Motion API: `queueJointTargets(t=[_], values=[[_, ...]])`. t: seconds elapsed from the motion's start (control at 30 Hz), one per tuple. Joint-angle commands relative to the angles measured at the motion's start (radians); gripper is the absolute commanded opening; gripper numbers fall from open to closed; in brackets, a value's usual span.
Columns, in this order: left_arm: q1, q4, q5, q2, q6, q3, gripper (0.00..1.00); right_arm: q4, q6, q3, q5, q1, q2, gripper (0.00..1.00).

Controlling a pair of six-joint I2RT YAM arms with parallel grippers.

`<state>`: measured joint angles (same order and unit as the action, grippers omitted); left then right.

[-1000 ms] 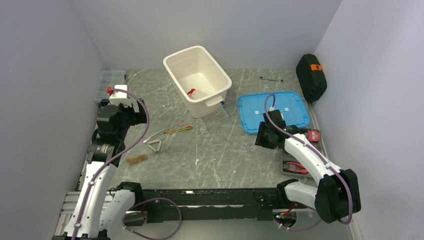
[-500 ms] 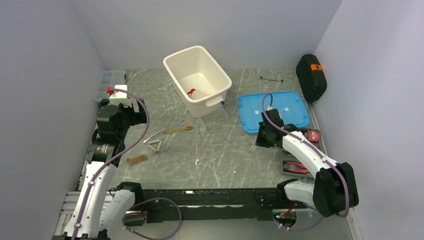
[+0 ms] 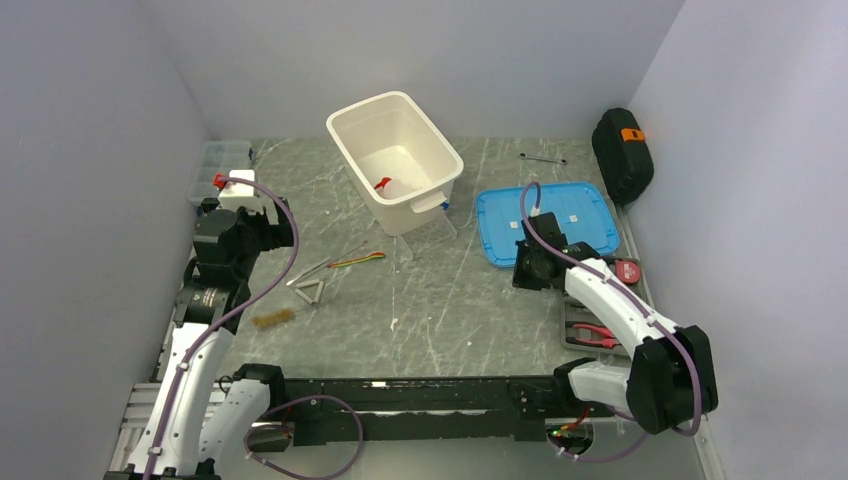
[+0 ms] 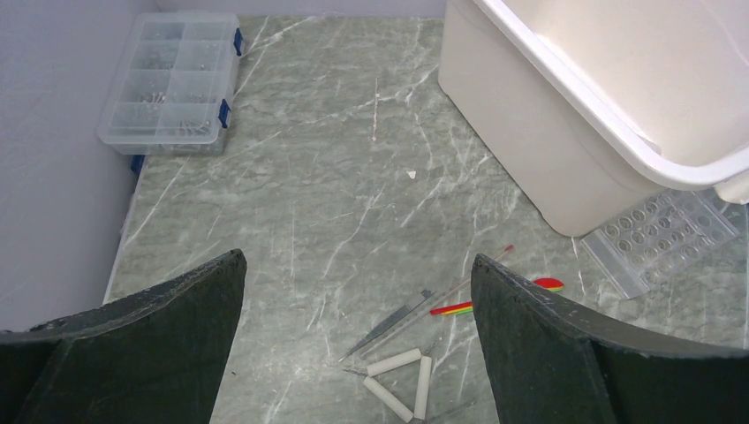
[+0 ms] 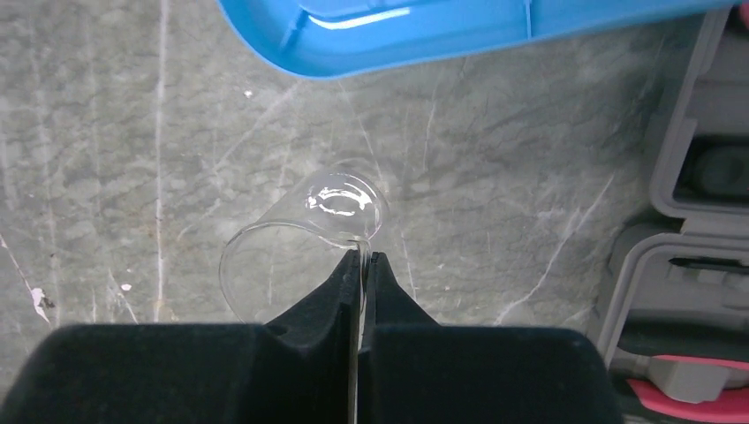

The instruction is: Organize the chemistry lab equipment

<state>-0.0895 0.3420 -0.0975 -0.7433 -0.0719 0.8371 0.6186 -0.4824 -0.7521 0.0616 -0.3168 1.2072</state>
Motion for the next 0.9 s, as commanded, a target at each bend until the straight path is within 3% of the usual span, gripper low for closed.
queueJointTargets(t=[0.0, 0.23, 0.57, 0.87], values=[[-0.005, -0.035, 0.016, 0.010, -0.005, 0.000, 0.99, 0.026, 0.067, -0.130, 0.035, -0.042, -0.024, 0.00], [-0.006, -0.038, 0.021, 0.012, -0.005, -0.003, 0.99, 0.005, 0.104, -0.350, -0.020, -0.077, 0.015, 0.00], [-0.013, -0.043, 0.022, 0.025, 0.004, -0.005, 0.99, -0.135, 0.154, -0.706, -0.079, -0.079, 0.233, 0.00], [-0.024, -0.051, 0.032, 0.030, 0.010, -0.010, 0.99, -0.076, 0.207, -1.078, -0.116, -0.087, 0.530, 0.00]])
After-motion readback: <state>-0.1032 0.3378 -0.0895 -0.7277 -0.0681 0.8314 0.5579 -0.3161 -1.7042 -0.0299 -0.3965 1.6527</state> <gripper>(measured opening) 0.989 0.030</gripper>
